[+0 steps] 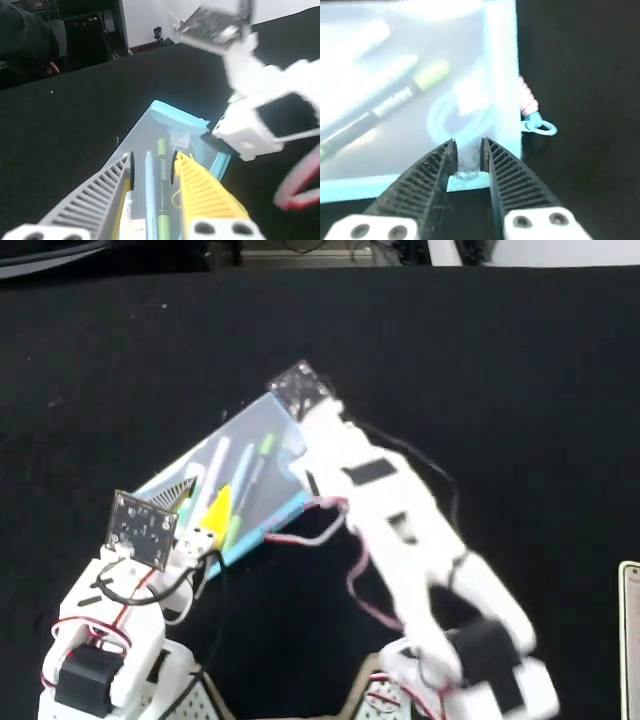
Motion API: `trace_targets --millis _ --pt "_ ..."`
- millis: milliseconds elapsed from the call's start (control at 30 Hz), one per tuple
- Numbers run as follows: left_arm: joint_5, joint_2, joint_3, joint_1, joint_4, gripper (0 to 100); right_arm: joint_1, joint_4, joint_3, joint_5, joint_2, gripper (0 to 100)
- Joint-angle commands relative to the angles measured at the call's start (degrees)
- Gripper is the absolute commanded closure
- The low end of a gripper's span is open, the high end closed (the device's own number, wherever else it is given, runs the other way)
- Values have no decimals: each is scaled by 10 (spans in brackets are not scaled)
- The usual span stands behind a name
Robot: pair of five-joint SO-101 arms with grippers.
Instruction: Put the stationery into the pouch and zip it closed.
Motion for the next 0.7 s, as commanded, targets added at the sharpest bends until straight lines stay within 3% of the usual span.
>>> trace_targets --millis 0,200,433,667 --pt "-4 -3 -7 3 2 859 26 -40 34 4 -111 910" --pt "-4 -3 -7 4 2 859 97 -15 -34 17 -36 831" --pt "-4 -3 -7 3 2 859 144 -16 -133 291 107 832" --pt "-4 -3 -7 3 2 859 143 -15 -201 400 185 832"
